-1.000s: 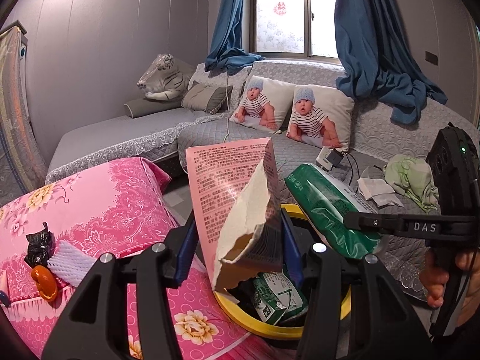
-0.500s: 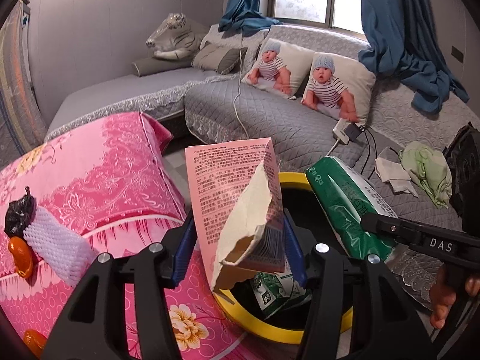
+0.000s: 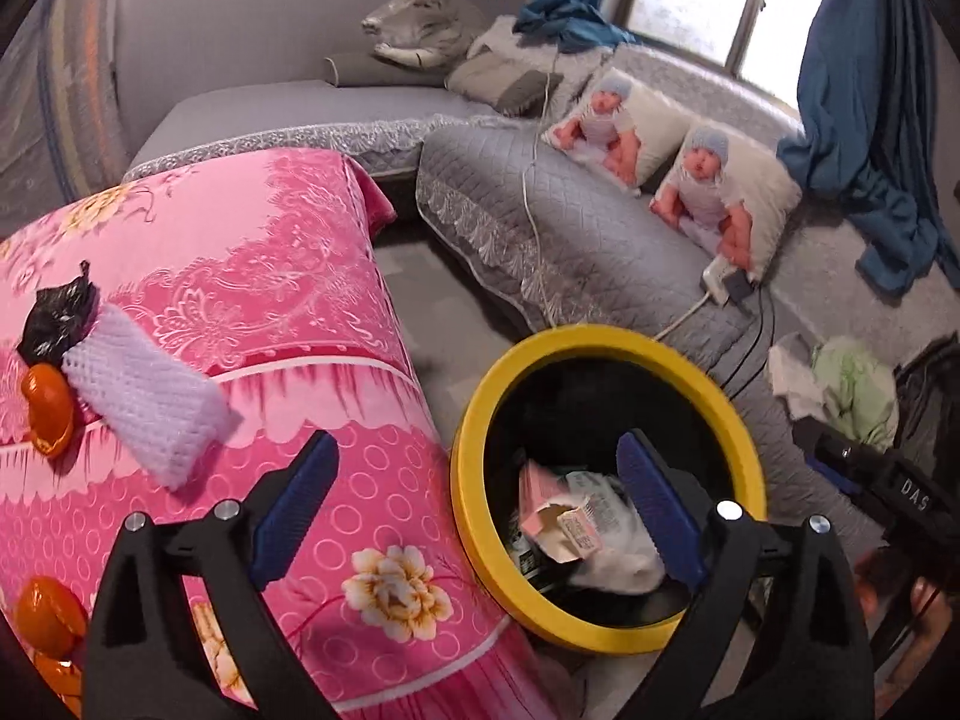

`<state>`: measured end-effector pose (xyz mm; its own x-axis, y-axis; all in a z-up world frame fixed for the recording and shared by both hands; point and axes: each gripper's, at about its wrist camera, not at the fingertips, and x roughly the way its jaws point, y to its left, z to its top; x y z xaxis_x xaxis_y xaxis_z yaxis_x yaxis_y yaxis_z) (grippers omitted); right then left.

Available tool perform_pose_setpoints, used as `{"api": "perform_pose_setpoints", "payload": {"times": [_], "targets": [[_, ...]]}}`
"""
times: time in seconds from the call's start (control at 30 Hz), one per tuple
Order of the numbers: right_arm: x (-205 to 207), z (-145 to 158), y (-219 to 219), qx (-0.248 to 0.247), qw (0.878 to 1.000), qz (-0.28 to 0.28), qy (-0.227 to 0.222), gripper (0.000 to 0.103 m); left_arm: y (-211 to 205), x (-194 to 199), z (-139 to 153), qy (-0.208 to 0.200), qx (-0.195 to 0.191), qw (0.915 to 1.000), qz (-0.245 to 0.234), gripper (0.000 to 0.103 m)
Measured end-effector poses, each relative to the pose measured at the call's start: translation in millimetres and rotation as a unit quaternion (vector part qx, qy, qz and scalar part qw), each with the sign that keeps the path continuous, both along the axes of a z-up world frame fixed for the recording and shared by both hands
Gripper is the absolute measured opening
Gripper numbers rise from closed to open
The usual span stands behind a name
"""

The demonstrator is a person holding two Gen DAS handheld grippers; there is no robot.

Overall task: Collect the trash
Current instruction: 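Grasp the orange plastic wrapper on the bed with the left tool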

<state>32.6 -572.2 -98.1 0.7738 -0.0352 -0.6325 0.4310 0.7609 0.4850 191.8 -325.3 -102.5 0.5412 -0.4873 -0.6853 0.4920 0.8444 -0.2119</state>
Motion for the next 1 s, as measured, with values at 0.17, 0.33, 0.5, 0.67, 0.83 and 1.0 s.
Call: {"api": "perform_pose_setpoints", "payload": {"times": [0.17, 0.33, 0.5, 0.67, 0.83, 1.0], "targets": [[-8, 16, 12, -0.004, 0.999, 0.027, -0.046, 0.08, 39, -17, 38, -0.057, -0.065, 0.9962, 0.009, 0.093], [-1, 34, 41, -0.027, 0.993, 0.078, -0.081, 0.082, 88, -39, 74, -0.148, -0.088, 0.9851, -0.005, 0.095], [13, 45, 75, -0.041, 0.986, 0.135, -0.09, 0.083, 179, -65, 91, -0.26, -0.08, 0.961, -0.049, 0.095], [33, 44, 102, -0.036, 0.982, 0.164, -0.085, 0.084, 250, -90, 68, -0.306, 0.027, 0.9452, -0.11, 0.095], [52, 46, 132, -0.028, 0.979, 0.188, -0.076, 0.084, 293, -92, 19, -0.226, 0.08, 0.9555, -0.172, 0.095], [66, 60, 174, -0.044, 0.972, 0.218, -0.076, 0.084, 330, -75, -8, -0.169, 0.052, 0.9686, -0.175, 0.095]]}}
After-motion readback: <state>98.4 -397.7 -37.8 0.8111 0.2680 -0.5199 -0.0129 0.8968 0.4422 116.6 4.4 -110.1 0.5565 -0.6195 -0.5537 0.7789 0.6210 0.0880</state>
